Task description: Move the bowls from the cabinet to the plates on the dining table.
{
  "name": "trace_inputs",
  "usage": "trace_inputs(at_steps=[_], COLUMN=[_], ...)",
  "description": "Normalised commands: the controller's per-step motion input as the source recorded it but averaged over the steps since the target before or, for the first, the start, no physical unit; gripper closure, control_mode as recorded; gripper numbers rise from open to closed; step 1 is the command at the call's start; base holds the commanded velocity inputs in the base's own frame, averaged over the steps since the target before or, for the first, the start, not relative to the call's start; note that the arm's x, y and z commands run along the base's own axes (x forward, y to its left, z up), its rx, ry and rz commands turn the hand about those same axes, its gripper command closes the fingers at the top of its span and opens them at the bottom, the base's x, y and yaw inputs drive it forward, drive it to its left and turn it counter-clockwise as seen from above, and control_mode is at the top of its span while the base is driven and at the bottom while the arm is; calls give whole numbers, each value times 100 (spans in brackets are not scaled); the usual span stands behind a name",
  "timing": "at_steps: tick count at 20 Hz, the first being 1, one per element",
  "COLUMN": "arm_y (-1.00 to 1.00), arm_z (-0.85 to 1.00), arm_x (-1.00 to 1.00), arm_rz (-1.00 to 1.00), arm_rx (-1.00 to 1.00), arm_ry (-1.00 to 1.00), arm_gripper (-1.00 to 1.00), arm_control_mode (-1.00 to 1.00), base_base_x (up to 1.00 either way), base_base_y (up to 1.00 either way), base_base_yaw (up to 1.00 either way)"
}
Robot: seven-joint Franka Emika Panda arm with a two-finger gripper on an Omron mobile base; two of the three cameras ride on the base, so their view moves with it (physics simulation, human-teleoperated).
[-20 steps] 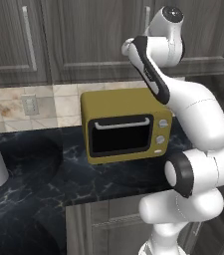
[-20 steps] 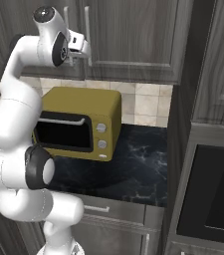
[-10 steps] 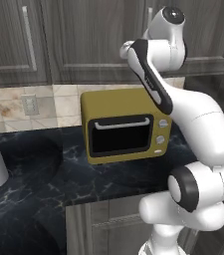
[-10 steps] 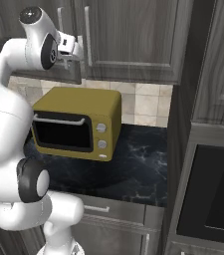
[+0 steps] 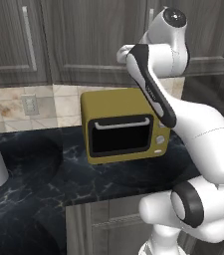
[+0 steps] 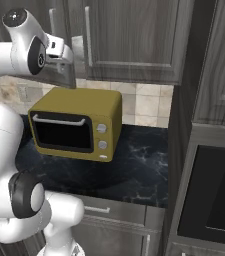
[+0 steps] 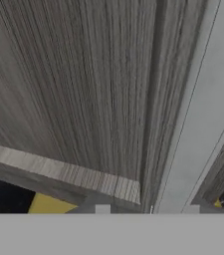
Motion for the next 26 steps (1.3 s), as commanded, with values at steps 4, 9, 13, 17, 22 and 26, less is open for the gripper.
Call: trace_inputs(at_steps=[4,9,13,17,22,26], arm_y=[57,61,44,37,33,28], arm_z=[0,0,0,0,0,0], arm_x=[-53,-53,-26,-33,-30,-24], arm_rz=[3,4,9,6,6,6], arm_rx=[0,0,0,0,0,0], arm_ry=[0,0,0,0,0,0], arm_gripper=[100,100,100,100,100,100], arm_control_mode=[-100,-100,-100,-100,-100,-100], base_base_x=[0,0,0,0,0,0], base_base_y=[0,0,0,0,0,0], base_base_yaw=[0,0,0,0,0,0])
